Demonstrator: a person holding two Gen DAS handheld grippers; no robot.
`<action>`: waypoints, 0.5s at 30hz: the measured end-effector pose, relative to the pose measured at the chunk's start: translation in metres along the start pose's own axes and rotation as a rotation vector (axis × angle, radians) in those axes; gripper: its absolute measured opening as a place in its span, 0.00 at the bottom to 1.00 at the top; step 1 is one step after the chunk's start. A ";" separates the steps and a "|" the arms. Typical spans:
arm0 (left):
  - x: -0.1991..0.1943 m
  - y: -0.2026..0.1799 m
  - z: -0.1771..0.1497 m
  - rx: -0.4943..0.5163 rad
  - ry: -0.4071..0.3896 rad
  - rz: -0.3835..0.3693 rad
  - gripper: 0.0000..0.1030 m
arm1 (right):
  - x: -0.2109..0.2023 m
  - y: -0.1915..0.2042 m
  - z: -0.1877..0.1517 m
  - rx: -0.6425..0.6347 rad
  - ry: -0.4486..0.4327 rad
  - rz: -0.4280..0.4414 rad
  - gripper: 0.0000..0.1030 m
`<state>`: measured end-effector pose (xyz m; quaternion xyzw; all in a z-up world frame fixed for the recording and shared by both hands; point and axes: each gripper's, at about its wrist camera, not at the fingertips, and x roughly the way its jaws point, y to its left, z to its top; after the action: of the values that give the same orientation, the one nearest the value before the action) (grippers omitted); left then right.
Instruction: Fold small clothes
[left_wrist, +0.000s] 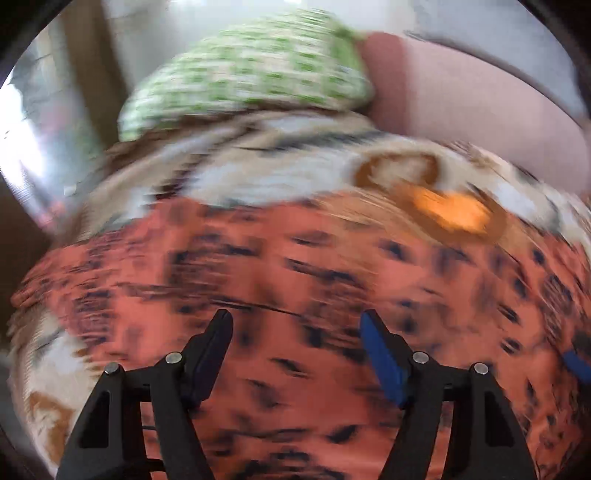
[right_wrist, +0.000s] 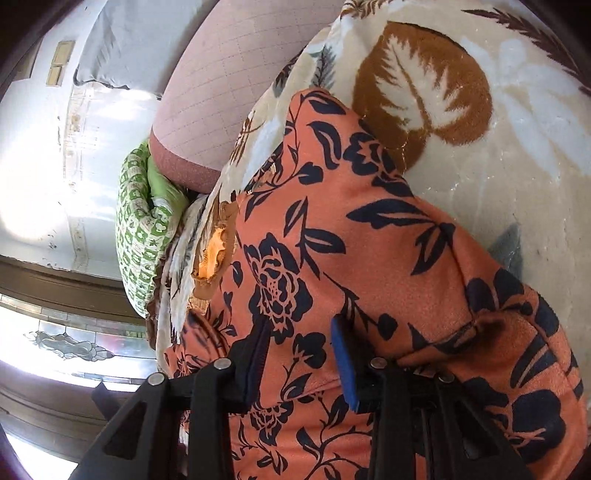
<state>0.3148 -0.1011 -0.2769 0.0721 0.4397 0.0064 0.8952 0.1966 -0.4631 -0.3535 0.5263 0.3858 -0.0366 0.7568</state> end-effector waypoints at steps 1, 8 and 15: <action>-0.003 0.015 0.003 -0.034 -0.009 0.037 0.70 | 0.001 0.002 0.000 -0.004 -0.001 -0.004 0.36; -0.021 0.023 0.000 0.030 -0.009 -0.072 0.70 | -0.004 0.021 -0.007 -0.039 -0.022 0.016 0.40; -0.012 0.024 -0.013 0.124 0.052 -0.007 0.70 | 0.031 0.066 -0.035 -0.129 0.124 0.211 0.40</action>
<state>0.2981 -0.0766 -0.2724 0.1257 0.4627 -0.0224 0.8773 0.2296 -0.3941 -0.3269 0.5155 0.3760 0.1010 0.7634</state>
